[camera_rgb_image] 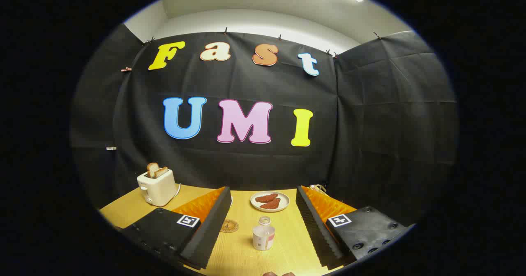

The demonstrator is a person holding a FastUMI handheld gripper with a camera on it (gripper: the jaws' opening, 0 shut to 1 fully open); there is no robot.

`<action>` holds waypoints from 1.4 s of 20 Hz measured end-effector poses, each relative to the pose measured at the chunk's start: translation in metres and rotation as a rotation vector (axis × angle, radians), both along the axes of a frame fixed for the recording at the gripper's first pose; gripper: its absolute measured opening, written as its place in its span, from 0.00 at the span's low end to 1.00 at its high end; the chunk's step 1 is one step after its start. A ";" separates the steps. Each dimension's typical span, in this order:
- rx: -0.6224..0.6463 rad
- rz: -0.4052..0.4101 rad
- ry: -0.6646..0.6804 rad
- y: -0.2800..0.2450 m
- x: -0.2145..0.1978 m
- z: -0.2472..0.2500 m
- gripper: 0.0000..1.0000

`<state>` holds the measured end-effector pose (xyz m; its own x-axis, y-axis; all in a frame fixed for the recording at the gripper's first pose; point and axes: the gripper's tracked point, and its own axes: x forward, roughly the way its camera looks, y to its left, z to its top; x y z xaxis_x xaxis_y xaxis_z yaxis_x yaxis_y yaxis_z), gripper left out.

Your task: Take the bottle from table, then pour the juice into the cup, finally place the bottle on the coaster

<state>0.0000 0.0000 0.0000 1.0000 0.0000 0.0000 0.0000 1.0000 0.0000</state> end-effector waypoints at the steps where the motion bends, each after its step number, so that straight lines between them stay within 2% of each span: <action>1: -0.004 0.002 -0.004 0.000 0.000 0.001 0.97; 10: -0.025 0.037 -0.003 0.002 0.001 0.005 0.97; 20: -0.006 0.004 0.041 -0.008 0.001 -0.013 0.97; 23: 0.021 0.007 0.047 -0.010 0.000 -0.018 0.97; 28: -0.005 0.018 0.058 -0.010 0.010 -0.027 0.97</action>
